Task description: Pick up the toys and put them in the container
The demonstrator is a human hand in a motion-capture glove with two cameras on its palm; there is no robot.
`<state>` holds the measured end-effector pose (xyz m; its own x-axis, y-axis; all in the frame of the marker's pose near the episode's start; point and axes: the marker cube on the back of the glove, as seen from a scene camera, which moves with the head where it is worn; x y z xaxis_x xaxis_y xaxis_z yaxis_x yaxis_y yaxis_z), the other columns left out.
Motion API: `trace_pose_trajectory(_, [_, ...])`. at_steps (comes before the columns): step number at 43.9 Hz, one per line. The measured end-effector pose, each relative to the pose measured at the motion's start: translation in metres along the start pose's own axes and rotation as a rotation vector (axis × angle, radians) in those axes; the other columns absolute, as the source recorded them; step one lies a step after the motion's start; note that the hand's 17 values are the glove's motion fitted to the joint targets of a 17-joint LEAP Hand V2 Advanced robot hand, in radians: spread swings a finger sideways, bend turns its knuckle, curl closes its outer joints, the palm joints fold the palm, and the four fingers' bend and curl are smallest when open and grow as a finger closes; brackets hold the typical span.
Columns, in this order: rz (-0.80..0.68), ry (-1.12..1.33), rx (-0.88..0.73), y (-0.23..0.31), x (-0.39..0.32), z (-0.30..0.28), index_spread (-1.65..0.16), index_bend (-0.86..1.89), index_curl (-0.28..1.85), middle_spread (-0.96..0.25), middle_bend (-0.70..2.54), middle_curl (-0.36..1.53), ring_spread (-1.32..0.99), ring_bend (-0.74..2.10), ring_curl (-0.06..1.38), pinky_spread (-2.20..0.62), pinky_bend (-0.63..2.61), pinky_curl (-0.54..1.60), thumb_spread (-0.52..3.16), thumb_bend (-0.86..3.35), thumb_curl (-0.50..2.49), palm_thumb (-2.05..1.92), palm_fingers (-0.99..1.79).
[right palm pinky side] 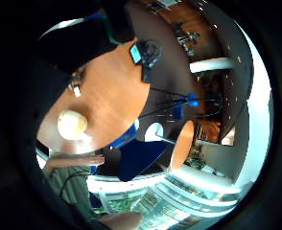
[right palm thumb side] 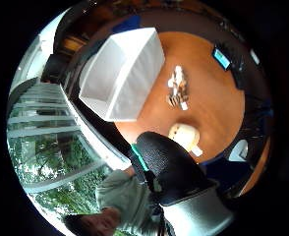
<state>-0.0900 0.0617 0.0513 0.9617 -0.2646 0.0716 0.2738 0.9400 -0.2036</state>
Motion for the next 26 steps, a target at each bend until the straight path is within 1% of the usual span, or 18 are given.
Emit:
trace_pose_trajectory(2, [0.109, 0.036, -0.026, 0.002, 0.009, 0.03, -0.13, 0.05, 0.13, 0.07, 0.16, 0.36, 0.02, 0.53, 0.32, 0.04, 1.07, 0.38, 1.14, -0.05, 0.36, -0.06, -0.21])
trace_pose_trajectory(3, [0.127, 0.039, -0.038, 0.004, 0.012, 0.046, -0.13, 0.05, 0.13, 0.07, 0.16, 0.36, 0.02, 0.53, 0.32, 0.04, 1.06, 0.38, 1.14, -0.05, 0.36, -0.06, -0.21])
trace_pose_trajectory(7, [0.045, -0.026, -0.087, 0.009, 0.028, 0.096, -0.12, 0.05, 0.12, 0.08, 0.16, 0.35, 0.03, 0.53, 0.32, 0.05, 1.07, 0.38, 1.13, -0.05, 0.34, -0.06, -0.21])
trace_pose_trajectory(10, [0.103, -0.107, -0.116, 0.007, 0.028, 0.133, -0.12, 0.05, 0.13, 0.08, 0.16, 0.35, 0.03, 0.53, 0.32, 0.05, 1.07, 0.38, 1.13, -0.05, 0.33, -0.06, -0.21])
trace_pose_trajectory(11, [0.094, -0.105, -0.128, 0.009, 0.019, 0.148, -0.12, 0.05, 0.12, 0.08, 0.16, 0.35, 0.03, 0.53, 0.32, 0.05, 1.07, 0.37, 1.13, -0.05, 0.33, -0.06, -0.21])
trace_pose_trajectory(14, [-0.013, -0.099, -0.172, 0.021, -0.016, 0.193, -0.12, 0.05, 0.12, 0.08, 0.16, 0.35, 0.03, 0.52, 0.32, 0.05, 1.08, 0.38, 1.13, -0.05, 0.32, -0.06, -0.2])
trace_pose_trajectory(17, [-0.076, -0.125, -0.196, 0.027, -0.031, 0.224, -0.12, 0.05, 0.12, 0.08, 0.16, 0.34, 0.03, 0.52, 0.32, 0.05, 1.1, 0.38, 1.13, -0.05, 0.31, -0.05, -0.2])
trace_pose_trajectory(23, [-0.109, -0.15, -0.165, 0.03, -0.05, 0.256, -0.12, 0.06, 0.12, 0.08, 0.17, 0.33, 0.03, 0.53, 0.32, 0.05, 1.12, 0.38, 1.13, -0.05, 0.3, -0.05, -0.17])
trace_pose_trajectory(26, [-0.112, -0.15, -0.131, 0.026, -0.054, 0.26, -0.15, 0.11, 0.13, 0.07, 0.15, 0.33, 0.02, 0.6, 0.34, 0.04, 1.15, 0.38, 1.14, -0.02, 0.3, -0.01, -0.05])
